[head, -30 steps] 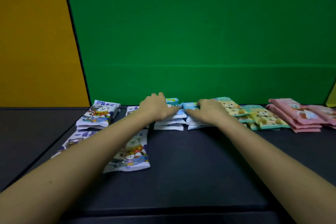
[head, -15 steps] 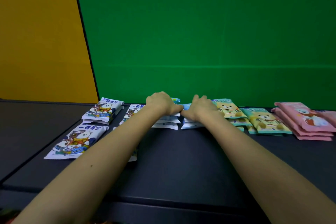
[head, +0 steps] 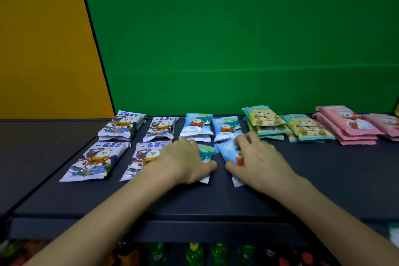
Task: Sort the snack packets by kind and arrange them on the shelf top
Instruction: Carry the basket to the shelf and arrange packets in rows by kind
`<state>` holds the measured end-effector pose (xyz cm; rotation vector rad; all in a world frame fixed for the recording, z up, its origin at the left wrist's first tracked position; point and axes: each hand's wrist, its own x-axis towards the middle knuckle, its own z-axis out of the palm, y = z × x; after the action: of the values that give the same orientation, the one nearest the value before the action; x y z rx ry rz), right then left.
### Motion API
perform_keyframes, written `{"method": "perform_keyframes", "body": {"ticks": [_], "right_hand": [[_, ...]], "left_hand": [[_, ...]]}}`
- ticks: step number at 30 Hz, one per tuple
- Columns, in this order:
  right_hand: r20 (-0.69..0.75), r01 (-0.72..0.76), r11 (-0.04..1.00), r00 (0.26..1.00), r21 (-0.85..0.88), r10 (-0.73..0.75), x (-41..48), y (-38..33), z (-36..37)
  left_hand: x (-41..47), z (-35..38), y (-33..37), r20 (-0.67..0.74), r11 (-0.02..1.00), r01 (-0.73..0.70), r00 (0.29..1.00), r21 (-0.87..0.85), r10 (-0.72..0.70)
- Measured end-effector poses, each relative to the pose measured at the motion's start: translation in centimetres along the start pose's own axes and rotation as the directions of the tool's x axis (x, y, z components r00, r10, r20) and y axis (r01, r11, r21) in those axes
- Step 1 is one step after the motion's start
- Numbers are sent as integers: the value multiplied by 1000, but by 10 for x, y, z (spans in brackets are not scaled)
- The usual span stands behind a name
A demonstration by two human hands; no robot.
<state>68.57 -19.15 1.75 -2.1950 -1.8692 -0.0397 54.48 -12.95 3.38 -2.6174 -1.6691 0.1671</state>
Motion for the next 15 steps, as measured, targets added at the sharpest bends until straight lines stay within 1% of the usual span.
{"method": "perform_keyframes", "body": {"ticks": [2, 3, 5, 6, 8, 9, 10, 12, 15], "right_hand": [[-5, -13, 998, 1000, -62, 13, -5, 2, 2], [12, -8, 998, 1000, -64, 9, -5, 6, 1], [98, 51, 998, 994, 22, -53, -5, 19, -3], [159, 97, 991, 981, 89, -110, -5, 28, -4], [260, 177, 966, 939, 190, -223, -8, 42, -6], [287, 203, 956, 922, 212, -259, -9, 47, -4], [292, 220, 950, 914, 223, -280, -10, 50, -3], [271, 231, 945, 918, 231, -291, -11, 52, 0], [263, 237, 948, 920, 210, -289, -8, 48, 2]], "left_hand": [[-5, 4, -2, -21, 999, -12, 1000, 35, 13], [-7, 4, -5, -47, 998, -31, 998, 56, 33], [-10, 1, -18, -87, 990, -132, 987, 44, 136], [-12, -1, -27, -74, 977, -214, 975, -20, 212], [-13, -4, -47, 40, 911, -357, 927, -208, 373], [-14, -4, -55, 93, 873, -397, 895, -282, 437], [-15, -3, -60, 118, 849, -427, 869, -313, 480], [-14, 5, -64, 78, 829, -476, 852, -293, 517], [-11, 14, -60, 6, 843, -483, 867, -235, 498]]}}
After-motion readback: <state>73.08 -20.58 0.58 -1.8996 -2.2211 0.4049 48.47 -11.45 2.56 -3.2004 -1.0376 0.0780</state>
